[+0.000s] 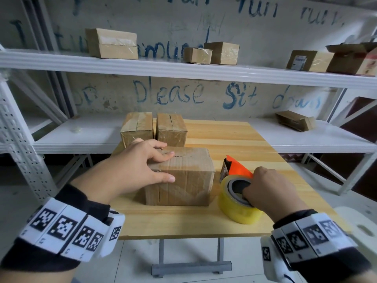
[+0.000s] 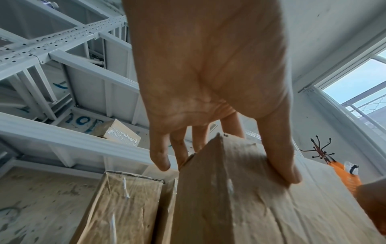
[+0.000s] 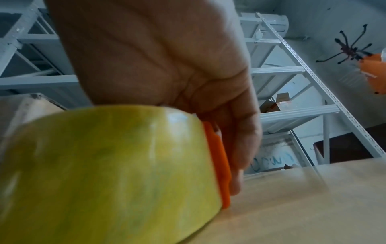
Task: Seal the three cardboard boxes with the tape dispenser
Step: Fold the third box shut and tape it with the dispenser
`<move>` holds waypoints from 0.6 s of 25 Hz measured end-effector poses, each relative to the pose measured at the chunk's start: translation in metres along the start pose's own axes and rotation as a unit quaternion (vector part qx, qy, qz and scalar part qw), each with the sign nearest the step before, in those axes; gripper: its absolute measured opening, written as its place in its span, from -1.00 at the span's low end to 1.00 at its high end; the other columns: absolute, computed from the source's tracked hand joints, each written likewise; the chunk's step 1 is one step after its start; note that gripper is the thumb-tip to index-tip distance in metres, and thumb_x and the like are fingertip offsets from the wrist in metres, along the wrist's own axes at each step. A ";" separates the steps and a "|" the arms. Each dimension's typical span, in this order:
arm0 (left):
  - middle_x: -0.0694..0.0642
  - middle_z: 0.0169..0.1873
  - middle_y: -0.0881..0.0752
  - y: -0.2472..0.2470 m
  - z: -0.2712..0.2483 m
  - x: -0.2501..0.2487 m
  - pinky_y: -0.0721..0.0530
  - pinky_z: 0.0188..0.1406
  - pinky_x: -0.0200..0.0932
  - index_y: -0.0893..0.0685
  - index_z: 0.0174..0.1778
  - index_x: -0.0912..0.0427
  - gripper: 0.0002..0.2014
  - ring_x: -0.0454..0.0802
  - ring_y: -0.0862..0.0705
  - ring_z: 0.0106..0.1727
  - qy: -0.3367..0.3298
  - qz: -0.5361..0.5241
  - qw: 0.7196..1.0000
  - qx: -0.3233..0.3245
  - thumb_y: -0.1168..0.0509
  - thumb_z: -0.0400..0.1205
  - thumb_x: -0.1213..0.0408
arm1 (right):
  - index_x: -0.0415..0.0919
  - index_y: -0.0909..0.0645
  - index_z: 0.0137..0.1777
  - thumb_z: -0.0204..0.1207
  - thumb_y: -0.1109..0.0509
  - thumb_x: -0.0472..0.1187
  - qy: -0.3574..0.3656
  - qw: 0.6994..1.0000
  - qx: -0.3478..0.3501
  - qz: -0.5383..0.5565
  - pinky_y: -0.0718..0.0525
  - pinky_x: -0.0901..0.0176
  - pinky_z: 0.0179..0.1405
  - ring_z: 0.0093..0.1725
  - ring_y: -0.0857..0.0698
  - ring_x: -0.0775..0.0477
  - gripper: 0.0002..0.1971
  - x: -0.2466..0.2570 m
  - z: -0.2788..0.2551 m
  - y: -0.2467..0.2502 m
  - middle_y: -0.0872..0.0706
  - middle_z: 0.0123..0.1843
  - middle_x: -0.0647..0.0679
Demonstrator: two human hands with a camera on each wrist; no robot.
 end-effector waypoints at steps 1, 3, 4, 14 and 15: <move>-0.39 0.56 -0.39 0.000 0.000 0.001 -0.28 0.67 0.20 -0.61 0.44 -0.33 -0.37 -0.28 -0.20 0.59 -0.001 -0.001 1.000 0.001 -0.54 0.42 -0.21 | -0.17 -0.28 -0.35 0.42 -0.29 -0.27 -0.012 1.000 0.002 0.012 -0.31 0.21 -0.55 -0.48 -0.41 -0.04 -0.78 -0.002 0.001 0.000 -0.48 -0.39 -0.06; -0.40 0.55 -0.39 0.000 0.000 0.002 -0.29 0.66 0.19 -0.61 0.43 -0.34 -0.37 -0.29 -0.21 0.57 -0.003 -0.004 1.000 0.002 -0.53 0.41 -0.23 | -0.18 -0.28 -0.36 0.41 -0.29 -0.29 -0.024 0.999 -0.004 0.033 -0.27 0.21 -0.56 -0.48 -0.40 -0.04 -0.77 -0.007 0.004 -0.001 -0.47 -0.41 -0.07; -0.41 0.55 -0.39 0.000 0.000 0.002 -0.29 0.67 0.19 -0.61 0.43 -0.35 -0.37 -0.29 -0.21 0.58 -0.004 -0.005 1.000 0.002 -0.53 0.40 -0.23 | -0.19 -0.31 -0.35 0.42 -0.29 -0.31 -0.029 0.999 -0.008 0.040 -0.27 0.21 -0.57 -0.47 -0.42 -0.05 -0.79 -0.010 0.006 -0.002 -0.49 -0.40 -0.08; -0.42 0.56 -0.34 -0.002 -0.003 0.003 -0.29 0.67 0.11 -0.59 0.44 -0.38 -0.39 -0.35 -0.23 0.59 -0.002 -0.025 1.000 0.001 -0.51 0.43 -0.24 | -0.25 -0.64 -0.23 0.51 -0.40 -0.37 0.054 0.970 -0.128 0.197 -0.36 0.34 -0.63 -0.48 -0.55 -0.04 -0.90 0.004 0.005 0.024 -0.66 -0.40 -0.10; -0.43 0.56 -0.34 -0.003 -0.003 0.002 -0.30 0.67 0.11 -0.59 0.44 -0.38 -0.39 -0.36 -0.22 0.59 -0.003 -0.026 1.000 0.002 -0.50 0.43 -0.24 | -0.20 -0.62 -0.11 0.56 -0.38 -0.34 0.068 0.965 -0.148 0.204 -0.39 0.29 -0.58 -0.41 -0.58 -0.03 -0.94 0.008 0.002 0.029 -0.65 -0.32 -0.07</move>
Point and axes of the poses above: each hand's wrist, its own z-axis towards the middle knuckle, its own y-axis out of the back of the hand, x = y × z, the point moved 10 cm from there along z, towards the middle knuckle
